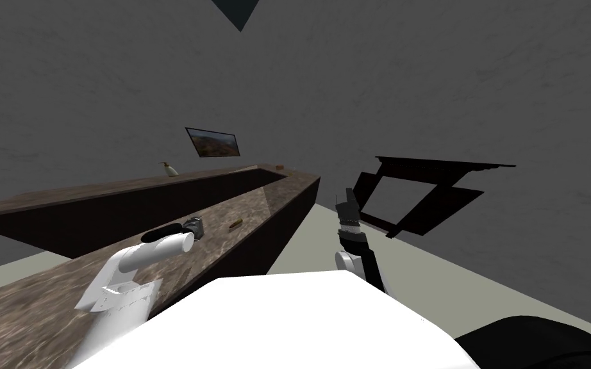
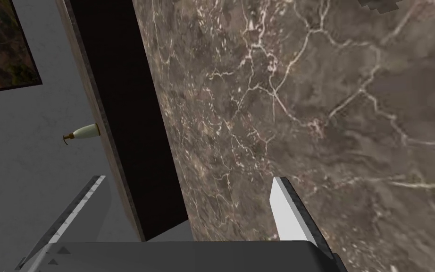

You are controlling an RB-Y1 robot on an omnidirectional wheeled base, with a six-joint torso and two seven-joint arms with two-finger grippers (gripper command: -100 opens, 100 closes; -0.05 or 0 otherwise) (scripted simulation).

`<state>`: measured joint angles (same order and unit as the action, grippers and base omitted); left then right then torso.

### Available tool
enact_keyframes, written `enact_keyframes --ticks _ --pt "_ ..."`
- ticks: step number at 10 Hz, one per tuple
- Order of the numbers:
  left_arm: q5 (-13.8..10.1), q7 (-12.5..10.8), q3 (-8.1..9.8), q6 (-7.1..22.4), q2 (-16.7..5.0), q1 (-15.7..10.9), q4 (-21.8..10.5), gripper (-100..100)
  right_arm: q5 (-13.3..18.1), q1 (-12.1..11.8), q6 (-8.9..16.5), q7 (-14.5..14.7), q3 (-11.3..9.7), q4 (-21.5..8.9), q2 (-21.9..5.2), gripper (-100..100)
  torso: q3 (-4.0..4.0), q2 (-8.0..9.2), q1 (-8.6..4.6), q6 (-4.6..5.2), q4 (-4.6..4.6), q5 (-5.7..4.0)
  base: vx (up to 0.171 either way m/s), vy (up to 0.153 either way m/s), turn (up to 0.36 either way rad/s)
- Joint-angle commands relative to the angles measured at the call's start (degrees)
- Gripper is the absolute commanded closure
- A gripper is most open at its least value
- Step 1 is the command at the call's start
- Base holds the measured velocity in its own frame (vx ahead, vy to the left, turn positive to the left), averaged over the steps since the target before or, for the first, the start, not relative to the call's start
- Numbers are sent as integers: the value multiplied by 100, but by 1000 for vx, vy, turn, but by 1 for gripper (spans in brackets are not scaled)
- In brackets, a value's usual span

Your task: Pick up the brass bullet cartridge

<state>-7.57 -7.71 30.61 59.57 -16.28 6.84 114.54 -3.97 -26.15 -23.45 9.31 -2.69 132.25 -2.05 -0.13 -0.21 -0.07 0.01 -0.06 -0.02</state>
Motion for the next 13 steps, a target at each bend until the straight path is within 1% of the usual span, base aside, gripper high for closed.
enact_keyframes --ticks 1,2,3,4,5,6,7,8,9,10,11,12,13 --pt "-10 -74 115 286 10 -168 -205 -100 0 0 0 0 0 0 0 0 0 0 0 0 0 0 63 -35 45" --pt "-10 -74 115 444 10 -168 -205 -100 0 -1 0 0 0 0 0 0 -1 -4 -4 -1 0 0 66 -40 31" --pt "-21 -150 225 628 20 -321 -344 -100 0 0 0 0 0 0 0 0 -2 -5 -6 0 -1 -1 101 -46 38" --pt "-21 -150 225 793 20 -321 -344 -100 0 -1 0 0 0 0 0 0 -8 -16 -8 0 -2 -1 87 -50 25" --pt "-21 -150 225 830 20 -321 -344 -100 0 0 0 0 0 0 0 0 -8 -13 -10 0 -3 -2 33 -30 0" --pt "-32 -224 330 1061 27 -470 -479 -100 0 0 0 0 0 0 0 0 0 1 -4 0 0 -1 62 -34 41" --pt "-32 -224 330 1203 27 -470 -479 -100 0 0 0 0 0 0 0 0 -1 -3 -4 -1 0 -1 61 -45 25" --pt "-41 -296 431 1363 32 -615 -609 -100 0 0 0 0 0 0 0 0 -1 -2 -7 0 -1 -1 75 -62 41" --pt "-41 -296 431 1505 32 -615 -609 -100 0 0 0 0 0 0 0 0 -4 -7 -13 -1 -1 -3 82 -40 29" --pt "-41 -296 431 1561 32 -615 -609 -100 0 0 0 0 0 0 0 0 -5 -9 -7 0 -2 -2 48 -14 -4" --pt "-50 -365 526 1776 32 -754 -733 -100 0 0 0 0 0 0 0 0 -1 -1 1 0 0 0 65 -30 31" --pt "-50 -365 526 1900 32 -754 -733 -100 0 0 0 0 0 0 0 0 -2 -4 -1 -1 0 0 61 -31 30" --pt "-58 -431 616 2084 29 -885 -848 -100 0 0 0 0 0 0 0 0 -1 -2 -2 -1 -1 -1 95 -59 39"
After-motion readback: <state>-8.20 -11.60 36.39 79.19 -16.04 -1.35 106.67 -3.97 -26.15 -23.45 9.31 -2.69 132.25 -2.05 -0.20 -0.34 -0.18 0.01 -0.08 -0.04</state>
